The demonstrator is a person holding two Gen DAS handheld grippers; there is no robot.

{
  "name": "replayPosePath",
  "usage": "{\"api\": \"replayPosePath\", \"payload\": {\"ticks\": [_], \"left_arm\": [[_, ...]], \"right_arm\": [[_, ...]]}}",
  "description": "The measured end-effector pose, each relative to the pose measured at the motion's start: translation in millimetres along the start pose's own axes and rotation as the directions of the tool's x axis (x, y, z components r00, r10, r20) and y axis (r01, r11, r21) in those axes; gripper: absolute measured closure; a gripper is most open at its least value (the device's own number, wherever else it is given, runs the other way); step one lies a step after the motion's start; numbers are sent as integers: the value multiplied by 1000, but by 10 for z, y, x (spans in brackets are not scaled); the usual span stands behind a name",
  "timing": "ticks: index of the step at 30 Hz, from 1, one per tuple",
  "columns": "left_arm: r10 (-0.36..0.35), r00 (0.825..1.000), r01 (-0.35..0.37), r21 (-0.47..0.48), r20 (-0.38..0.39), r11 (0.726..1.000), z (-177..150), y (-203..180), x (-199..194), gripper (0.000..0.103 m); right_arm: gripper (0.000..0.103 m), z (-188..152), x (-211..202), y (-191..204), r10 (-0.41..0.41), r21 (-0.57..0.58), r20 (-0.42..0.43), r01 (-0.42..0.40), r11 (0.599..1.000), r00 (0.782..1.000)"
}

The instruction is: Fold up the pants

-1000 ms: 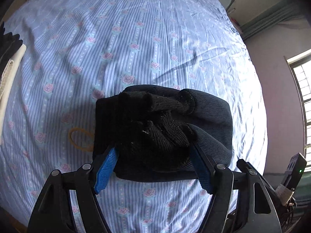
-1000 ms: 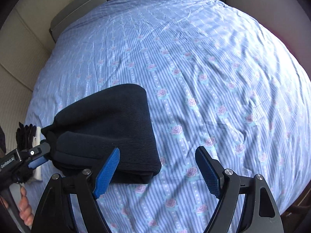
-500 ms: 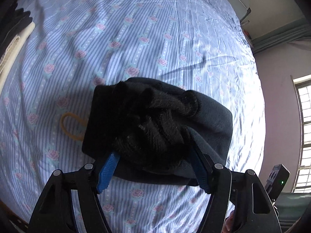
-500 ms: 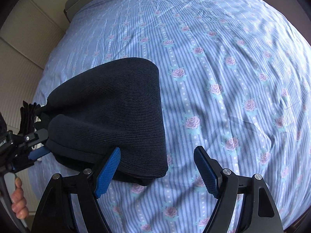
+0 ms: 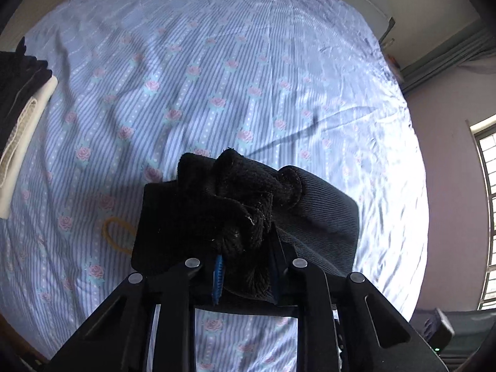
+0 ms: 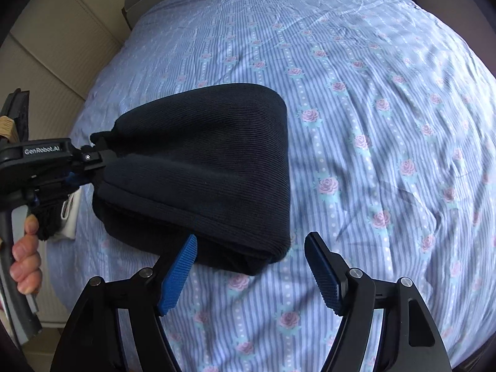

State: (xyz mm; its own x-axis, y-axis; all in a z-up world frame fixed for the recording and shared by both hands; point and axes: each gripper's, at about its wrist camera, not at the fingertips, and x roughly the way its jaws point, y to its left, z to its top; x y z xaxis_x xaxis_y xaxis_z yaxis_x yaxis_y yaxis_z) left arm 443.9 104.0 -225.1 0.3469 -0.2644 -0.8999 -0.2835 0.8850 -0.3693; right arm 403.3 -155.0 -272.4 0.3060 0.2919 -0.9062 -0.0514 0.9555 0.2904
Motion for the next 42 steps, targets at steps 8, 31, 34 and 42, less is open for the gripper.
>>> {"api": "replayPosePath", "payload": {"ticks": [8, 31, 34, 42], "left_arm": [[-93, 994, 89, 65, 60, 994, 8, -142, -417, 81], [36, 997, -29, 103, -68, 994, -266, 612, 328, 50], [50, 996, -42, 113, -70, 993, -260, 655, 357, 39], [-65, 990, 69, 32, -123, 997, -149, 919, 522, 23]], "right_arm": [[30, -114, 232, 36, -10, -21, -52, 9, 1000, 999], [32, -223, -264, 219, -117, -186, -30, 109, 976, 993], [31, -83, -492, 171, -81, -149, 51, 87, 985, 995], [31, 481, 49, -199, 76, 68, -23, -75, 995, 997]]}}
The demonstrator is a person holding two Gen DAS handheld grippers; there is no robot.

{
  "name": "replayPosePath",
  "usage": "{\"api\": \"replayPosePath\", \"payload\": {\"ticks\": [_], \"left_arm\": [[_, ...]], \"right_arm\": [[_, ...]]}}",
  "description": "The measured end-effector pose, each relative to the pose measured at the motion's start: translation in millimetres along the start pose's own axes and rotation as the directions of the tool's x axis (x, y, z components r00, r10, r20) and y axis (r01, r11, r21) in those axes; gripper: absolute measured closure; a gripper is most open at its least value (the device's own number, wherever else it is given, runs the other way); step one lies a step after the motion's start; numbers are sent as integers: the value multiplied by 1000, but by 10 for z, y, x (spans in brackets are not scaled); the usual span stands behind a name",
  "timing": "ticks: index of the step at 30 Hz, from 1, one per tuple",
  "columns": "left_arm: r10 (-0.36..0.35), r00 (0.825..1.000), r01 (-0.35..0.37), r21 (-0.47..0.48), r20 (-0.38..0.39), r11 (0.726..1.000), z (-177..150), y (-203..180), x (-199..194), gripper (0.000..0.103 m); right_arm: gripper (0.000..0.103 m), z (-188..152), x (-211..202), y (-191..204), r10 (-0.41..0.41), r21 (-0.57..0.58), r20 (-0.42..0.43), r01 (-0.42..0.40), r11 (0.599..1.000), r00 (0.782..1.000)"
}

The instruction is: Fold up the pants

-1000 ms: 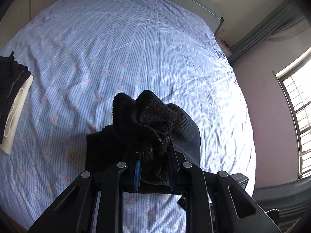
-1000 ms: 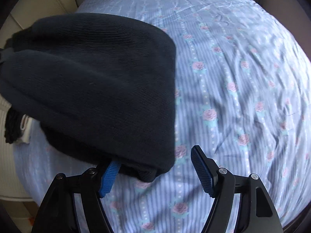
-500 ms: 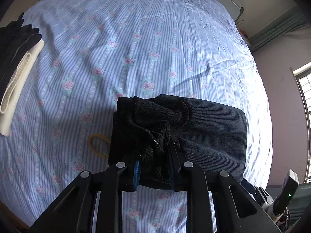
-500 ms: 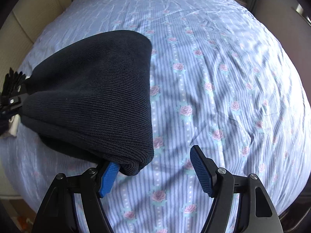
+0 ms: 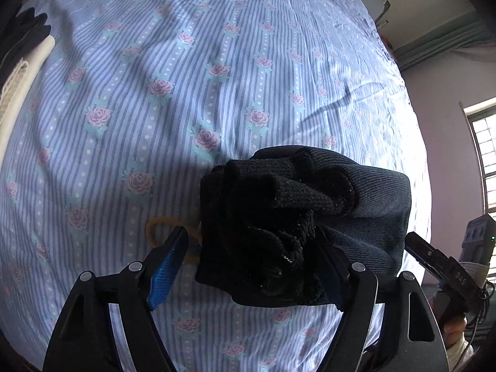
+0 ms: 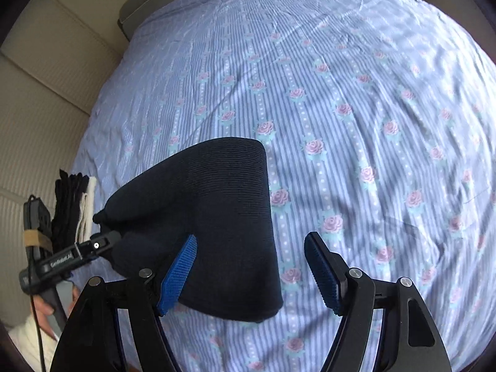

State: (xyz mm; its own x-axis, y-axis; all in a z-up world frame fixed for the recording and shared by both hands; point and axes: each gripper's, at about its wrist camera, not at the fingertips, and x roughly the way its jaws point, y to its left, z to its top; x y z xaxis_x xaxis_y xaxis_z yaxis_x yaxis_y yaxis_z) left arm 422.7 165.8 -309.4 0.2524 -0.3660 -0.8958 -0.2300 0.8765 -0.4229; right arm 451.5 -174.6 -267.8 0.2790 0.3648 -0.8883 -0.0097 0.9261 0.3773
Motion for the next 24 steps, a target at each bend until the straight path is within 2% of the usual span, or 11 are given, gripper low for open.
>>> {"api": "replayPosePath", "payload": {"ticks": [5, 10, 13, 16, 18, 20, 22, 24], "left_arm": [[-45, 999, 45, -6, -24, 999, 29, 132, 123, 15], [-117, 992, 114, -45, -50, 992, 44, 261, 262, 13], [-152, 986, 148, -58, -62, 987, 59, 279, 335, 13], [-193, 979, 185, -113, -65, 976, 73, 298, 437, 14], [-233, 970, 220, -167, -63, 961, 65, 334, 491, 17], [-268, 962, 250, -215, -57, 944, 61, 361, 502, 28], [-274, 960, 259, -207, -52, 944, 48, 338, 454, 39], [-261, 964, 246, -188, -57, 951, 39, 306, 389, 44]], "right_arm": [[31, -27, 327, 81, 15, -25, -54, -16, 1000, 998], [31, -109, 604, 113, 10, -43, -106, -14, 999, 994], [31, -95, 732, 63, 24, -8, -122, -25, 1000, 992], [31, -65, 831, 60, 23, -14, -131, -25, 1000, 991], [31, -51, 889, 55, 33, 2, -137, -33, 999, 990], [31, -35, 953, 67, 43, 31, -144, -39, 999, 989], [30, -12, 958, 30, 50, 51, -145, -43, 998, 988], [30, 8, 966, 58, 47, 57, -148, -39, 998, 988]]}}
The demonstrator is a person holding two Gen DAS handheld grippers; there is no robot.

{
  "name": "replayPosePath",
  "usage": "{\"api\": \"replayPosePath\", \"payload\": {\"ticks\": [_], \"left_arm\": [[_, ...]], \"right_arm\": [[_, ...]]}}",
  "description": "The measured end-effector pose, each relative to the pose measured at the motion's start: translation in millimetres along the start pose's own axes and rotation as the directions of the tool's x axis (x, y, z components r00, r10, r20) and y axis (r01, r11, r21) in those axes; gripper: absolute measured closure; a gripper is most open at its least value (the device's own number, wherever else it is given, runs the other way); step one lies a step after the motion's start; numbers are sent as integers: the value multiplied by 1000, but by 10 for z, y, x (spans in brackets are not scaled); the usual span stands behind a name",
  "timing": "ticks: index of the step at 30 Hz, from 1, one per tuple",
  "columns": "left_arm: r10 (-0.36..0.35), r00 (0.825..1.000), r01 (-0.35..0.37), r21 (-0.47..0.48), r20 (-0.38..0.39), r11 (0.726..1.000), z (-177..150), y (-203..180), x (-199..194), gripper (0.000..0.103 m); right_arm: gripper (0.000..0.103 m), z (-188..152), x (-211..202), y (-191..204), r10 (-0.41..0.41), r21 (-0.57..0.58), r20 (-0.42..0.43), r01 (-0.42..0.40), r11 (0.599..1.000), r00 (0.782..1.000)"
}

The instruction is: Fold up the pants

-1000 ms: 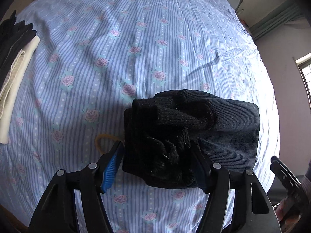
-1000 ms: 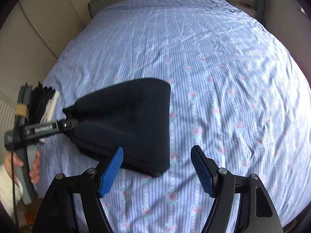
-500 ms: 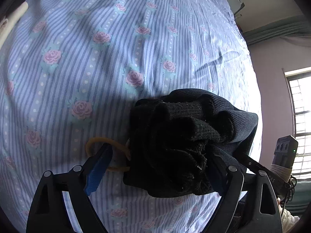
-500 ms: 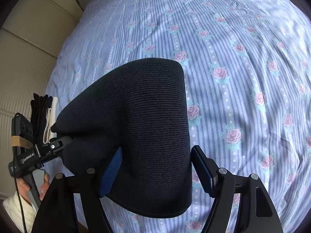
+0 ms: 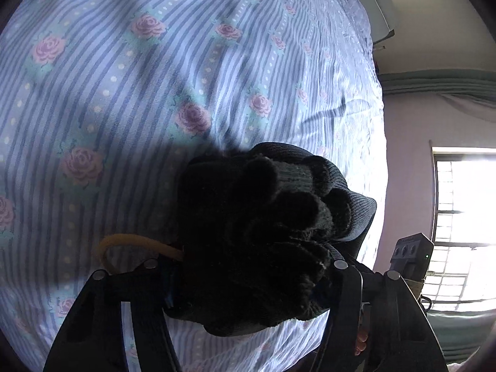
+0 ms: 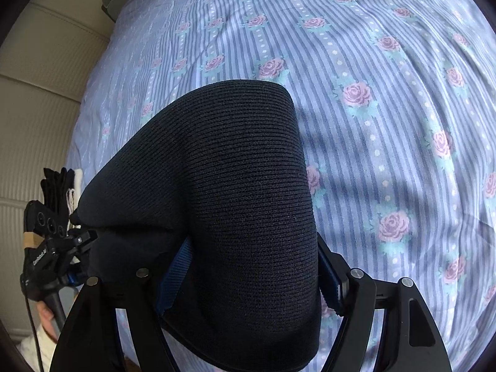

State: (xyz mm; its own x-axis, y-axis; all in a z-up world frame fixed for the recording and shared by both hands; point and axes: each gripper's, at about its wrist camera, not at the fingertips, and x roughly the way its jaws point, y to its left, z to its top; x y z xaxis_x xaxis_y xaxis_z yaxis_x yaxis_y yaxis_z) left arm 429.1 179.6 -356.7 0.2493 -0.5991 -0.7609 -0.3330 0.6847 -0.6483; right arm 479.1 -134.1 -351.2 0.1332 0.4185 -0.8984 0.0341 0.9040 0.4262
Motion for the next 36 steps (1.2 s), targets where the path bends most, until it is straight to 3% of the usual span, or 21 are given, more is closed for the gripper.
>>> {"api": "replayPosePath", "payload": {"ticks": [7, 12, 20, 29, 36], "left_arm": [[54, 998, -55, 38, 28, 998, -73, -294, -150, 51], [51, 997, -55, 62, 63, 997, -270, -424, -403, 51], [40, 984, -71, 177, 174, 982, -852, -853, -1095, 51], [2, 941, -90, 244, 340, 966, -1512, -1509, -1864, 51], [2, 900, -122, 250, 435, 961, -2011, -1626, -2403, 51]], "right_arm": [[49, -3, -133, 205, -9, -56, 5, 10, 998, 1000], [52, -146, -428, 414, -42, -136, 60, 50, 989, 997], [52, -545, -1127, 569, 10, -171, 151, 16, 985, 988], [52, -1026, -2125, 773, 87, -242, 254, -23, 970, 963], [52, -1352, -2657, 957, 160, -325, 289, -60, 944, 944]]}}
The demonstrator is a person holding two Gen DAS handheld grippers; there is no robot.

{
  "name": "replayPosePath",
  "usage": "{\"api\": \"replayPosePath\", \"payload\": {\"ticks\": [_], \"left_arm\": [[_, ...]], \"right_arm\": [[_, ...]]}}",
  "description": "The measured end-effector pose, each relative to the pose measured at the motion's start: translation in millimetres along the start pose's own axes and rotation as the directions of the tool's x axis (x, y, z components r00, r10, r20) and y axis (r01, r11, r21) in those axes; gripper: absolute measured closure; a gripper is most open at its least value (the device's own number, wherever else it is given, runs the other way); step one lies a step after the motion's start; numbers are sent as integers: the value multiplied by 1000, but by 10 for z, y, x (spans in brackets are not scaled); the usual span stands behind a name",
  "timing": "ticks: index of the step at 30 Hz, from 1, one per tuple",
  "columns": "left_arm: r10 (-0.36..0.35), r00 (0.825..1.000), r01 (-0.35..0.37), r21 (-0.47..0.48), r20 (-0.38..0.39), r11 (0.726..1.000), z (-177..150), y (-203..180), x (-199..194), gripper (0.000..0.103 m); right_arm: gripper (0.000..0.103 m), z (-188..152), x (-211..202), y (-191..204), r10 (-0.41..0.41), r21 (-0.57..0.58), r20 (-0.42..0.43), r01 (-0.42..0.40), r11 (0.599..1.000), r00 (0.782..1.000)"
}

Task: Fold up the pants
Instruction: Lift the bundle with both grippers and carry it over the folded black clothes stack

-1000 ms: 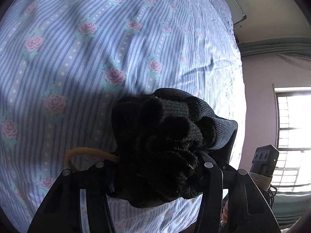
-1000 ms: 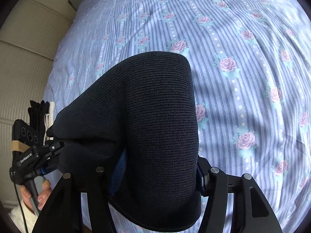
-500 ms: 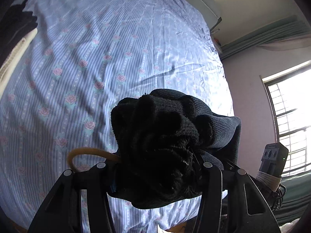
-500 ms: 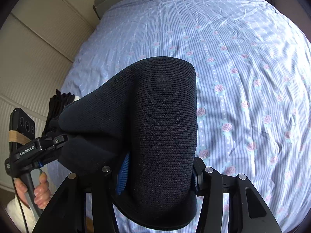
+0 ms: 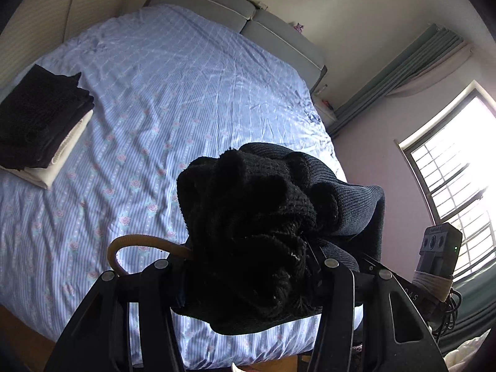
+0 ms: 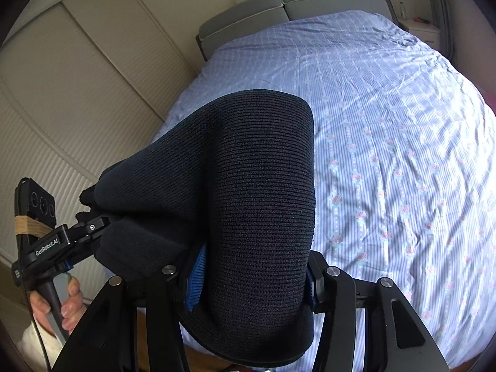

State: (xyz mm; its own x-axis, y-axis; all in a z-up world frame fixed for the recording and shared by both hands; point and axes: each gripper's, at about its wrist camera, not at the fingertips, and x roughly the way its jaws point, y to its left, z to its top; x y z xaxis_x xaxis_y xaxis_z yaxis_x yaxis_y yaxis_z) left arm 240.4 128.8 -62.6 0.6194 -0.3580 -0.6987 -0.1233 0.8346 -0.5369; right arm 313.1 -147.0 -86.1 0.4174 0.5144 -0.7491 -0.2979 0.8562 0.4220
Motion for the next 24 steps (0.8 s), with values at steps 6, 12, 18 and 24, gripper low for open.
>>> {"api": "replayPosePath", "payload": {"ticks": [6, 12, 18, 24], "left_arm": [[19, 998, -19, -6, 55, 1000, -80, 246, -572, 51], [17, 994, -13, -37, 107, 999, -32, 873, -1123, 51], [37, 996, -37, -8, 82, 999, 253, 1681, -1675, 51], [56, 995, -53, -29, 79, 998, 479, 2378, -2135, 51]], "right_arm": [[52, -155, -176, 394, 49, -34, 11, -49, 998, 999], [52, -219, -90, 1007, 69, -96, 7, -68, 993, 998], [52, -388, 314, 1890, 66, -74, 16, -64, 995, 998], [52, -517, 737, 2698, 94, -25, -4, -94, 995, 996]]}}
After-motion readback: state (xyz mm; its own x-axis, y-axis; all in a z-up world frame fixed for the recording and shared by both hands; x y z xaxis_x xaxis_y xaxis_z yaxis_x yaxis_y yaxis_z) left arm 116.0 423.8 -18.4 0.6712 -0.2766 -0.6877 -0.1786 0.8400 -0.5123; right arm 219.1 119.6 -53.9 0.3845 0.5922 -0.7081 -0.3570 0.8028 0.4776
